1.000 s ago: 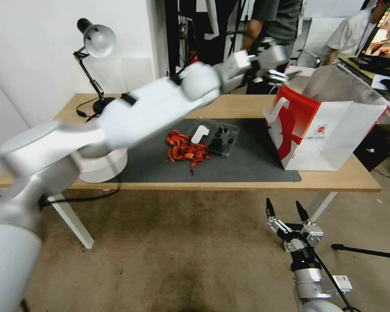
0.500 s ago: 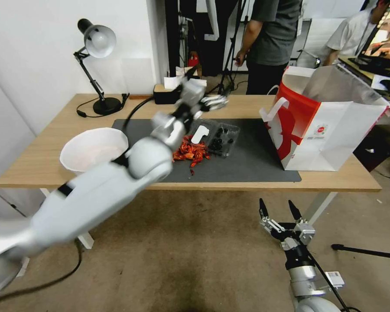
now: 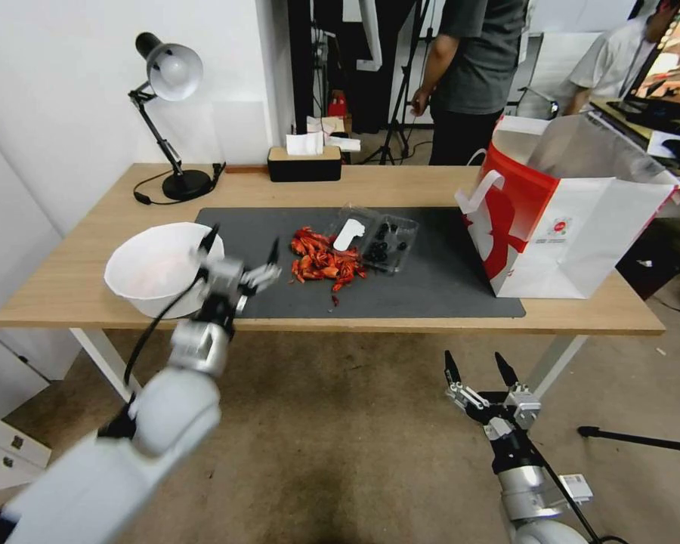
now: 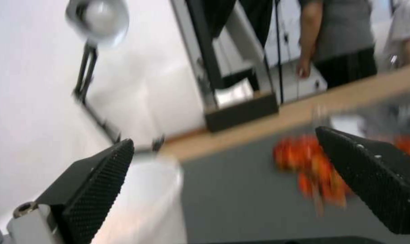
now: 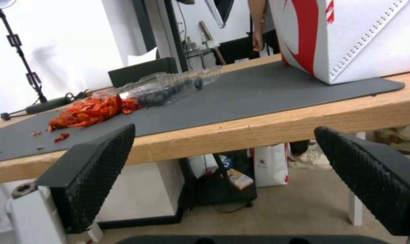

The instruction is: Pick up the trash from the table and place it into the takeout bag.

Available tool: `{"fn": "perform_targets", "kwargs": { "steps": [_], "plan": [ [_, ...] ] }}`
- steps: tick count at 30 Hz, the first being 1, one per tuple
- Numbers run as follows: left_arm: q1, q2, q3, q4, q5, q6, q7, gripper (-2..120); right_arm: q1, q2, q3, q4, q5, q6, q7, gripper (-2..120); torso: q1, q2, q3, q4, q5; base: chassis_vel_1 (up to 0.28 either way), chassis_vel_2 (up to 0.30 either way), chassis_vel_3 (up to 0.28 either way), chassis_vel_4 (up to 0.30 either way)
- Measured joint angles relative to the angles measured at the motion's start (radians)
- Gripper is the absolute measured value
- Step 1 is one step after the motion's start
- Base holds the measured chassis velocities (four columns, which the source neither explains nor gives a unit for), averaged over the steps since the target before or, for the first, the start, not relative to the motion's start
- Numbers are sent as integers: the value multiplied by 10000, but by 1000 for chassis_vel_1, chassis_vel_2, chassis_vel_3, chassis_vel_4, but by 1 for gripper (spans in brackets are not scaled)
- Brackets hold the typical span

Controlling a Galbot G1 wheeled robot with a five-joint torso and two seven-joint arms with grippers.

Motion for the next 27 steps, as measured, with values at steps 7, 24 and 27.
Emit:
{"fn": "perform_targets", "kwargs": {
  "steps": [7, 24, 27],
  "plan": [
    [1965, -939, -835, 517, 779, -962, -129, 100, 37, -45, -31, 42, -16, 14, -6, 100, 0, 0, 0, -1, 3, 0, 0, 0, 0],
    [2898, -1645, -1363, 1497, 775, -2534, 212, 100, 84, -256, 139, 363, 2, -131, -64, 100, 0, -2, 1, -1, 3, 0, 0, 0, 0],
    [2898, -1707, -1377, 1497, 762, -2595, 281, 100, 108, -268, 171, 371, 2, -131, -131, 100, 0, -2, 1, -1, 2, 0, 0, 0, 0]
  ]
}}
